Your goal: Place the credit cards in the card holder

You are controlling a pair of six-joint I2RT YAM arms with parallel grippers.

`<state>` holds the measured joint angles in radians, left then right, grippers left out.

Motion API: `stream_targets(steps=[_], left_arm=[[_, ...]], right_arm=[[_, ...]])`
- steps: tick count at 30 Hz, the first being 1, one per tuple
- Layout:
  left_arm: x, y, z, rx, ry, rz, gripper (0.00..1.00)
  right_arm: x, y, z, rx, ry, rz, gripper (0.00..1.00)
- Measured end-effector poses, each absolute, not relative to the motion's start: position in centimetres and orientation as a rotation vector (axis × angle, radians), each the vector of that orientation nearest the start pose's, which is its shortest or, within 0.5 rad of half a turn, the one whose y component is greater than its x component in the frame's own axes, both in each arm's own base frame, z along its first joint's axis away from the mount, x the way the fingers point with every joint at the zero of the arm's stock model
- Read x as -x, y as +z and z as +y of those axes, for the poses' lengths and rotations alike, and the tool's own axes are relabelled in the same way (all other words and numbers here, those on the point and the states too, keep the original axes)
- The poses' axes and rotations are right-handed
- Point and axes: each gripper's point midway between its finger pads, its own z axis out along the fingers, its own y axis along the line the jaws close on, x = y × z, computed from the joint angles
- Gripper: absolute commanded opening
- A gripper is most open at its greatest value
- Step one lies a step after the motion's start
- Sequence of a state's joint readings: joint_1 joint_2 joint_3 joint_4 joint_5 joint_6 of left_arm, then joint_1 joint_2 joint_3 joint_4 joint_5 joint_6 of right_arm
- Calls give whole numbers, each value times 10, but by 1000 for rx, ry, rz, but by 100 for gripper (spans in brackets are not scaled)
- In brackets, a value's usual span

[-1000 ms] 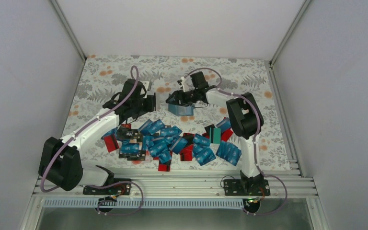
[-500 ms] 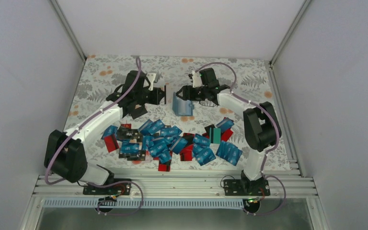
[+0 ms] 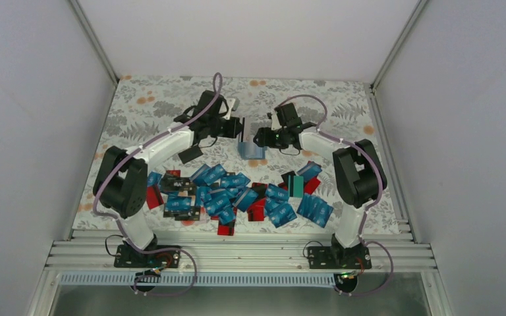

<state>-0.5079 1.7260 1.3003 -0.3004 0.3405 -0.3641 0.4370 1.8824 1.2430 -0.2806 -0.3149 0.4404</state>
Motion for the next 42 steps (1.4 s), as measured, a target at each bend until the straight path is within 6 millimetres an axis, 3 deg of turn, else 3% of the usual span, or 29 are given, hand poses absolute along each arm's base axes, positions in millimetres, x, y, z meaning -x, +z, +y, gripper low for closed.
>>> stream_targets(steps=[6,10,16,21,28,39,42], left_arm=[[-402,131,-283,-348,-751,2454,2],[-403,116,-277,-335,-700,2487,2],[-401,107,-271,-333,-661,2504,2],[-400,103,-269,-334,-644,2513,2],[-398,98,-266,-335,-638,2521,2],[-397,93,-263,-326,-633,2527,2],[-398,93,-262,-325,-635,2527,2]], right_arm=[[-398,59,242,120,709,2638,75],[-395,49,241,121,700,2661,75],[-392,34,241,134,693,2696,74],[-403,33,243,142,675,2684,68],[-412,30,239,134,617,2683,50],[-416,28,233,120,550,2693,7],[-415,28,232,125,546,2695,4]])
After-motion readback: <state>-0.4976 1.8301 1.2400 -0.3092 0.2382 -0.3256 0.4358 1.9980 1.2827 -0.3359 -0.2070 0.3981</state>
